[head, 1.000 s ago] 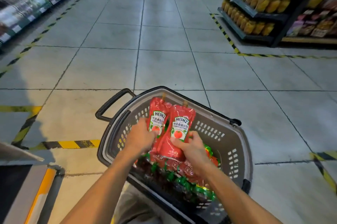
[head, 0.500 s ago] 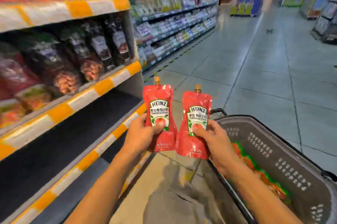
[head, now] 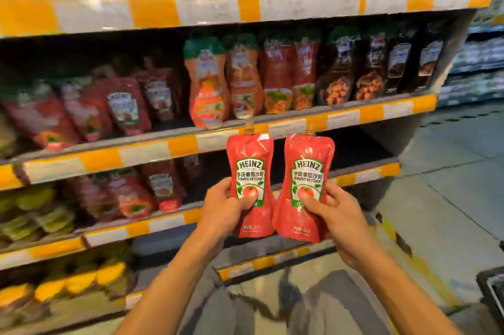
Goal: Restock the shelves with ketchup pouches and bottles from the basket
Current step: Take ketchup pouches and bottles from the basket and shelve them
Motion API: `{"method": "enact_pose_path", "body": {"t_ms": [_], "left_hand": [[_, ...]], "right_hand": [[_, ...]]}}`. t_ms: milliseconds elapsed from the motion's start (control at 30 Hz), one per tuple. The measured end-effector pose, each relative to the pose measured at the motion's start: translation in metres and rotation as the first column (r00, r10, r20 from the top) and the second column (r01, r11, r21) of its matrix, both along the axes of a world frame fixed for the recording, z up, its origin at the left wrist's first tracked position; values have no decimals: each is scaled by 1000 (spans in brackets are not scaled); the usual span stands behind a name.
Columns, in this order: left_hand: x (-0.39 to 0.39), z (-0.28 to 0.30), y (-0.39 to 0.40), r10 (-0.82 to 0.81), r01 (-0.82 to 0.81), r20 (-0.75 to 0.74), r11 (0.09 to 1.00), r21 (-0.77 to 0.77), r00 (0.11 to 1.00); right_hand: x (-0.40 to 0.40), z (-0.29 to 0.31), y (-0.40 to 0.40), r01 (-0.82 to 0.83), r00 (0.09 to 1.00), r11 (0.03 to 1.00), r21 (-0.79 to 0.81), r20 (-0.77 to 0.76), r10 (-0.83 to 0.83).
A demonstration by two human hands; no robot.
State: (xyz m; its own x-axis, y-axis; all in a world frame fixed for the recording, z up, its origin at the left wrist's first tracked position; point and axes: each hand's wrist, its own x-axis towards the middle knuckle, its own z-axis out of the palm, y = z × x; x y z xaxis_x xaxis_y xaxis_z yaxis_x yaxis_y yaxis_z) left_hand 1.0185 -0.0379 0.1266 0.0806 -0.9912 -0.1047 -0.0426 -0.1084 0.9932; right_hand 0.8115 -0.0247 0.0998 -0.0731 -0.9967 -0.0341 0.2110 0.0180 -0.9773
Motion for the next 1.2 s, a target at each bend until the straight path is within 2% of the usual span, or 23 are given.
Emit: {"method": "enact_pose_path", "body": {"t_ms": [233, 533, 700, 900, 1067, 1200], "left_hand": [[79, -60, 6, 158, -157, -12, 986, 46, 987], [121, -125, -7, 304, -298, -70, 950, 90, 950], [137, -148, -17, 420, -407, -151, 907, 110, 895], [151, -152, -32, 400, -400, -162, 916, 37, 902], [162, -158, -39, 415, -423, -161, 906, -12, 895], [169, -160, -43, 429, -442, -184, 896, -37, 884]], "right_hand": [[79, -45, -31, -179, 980, 981, 71, -74, 184], [130, -94, -88, -242, 947, 963, 116, -188, 260], [153, -105, -140, -238, 936, 970, 58, -251, 245], [187, -106, -194, -227, 934, 971, -80, -300, 194], [215, -118, -218, -236, 932, 962, -134, -311, 185], [231, -130, -235, -248, 900, 954, -166, -405, 163]]}}
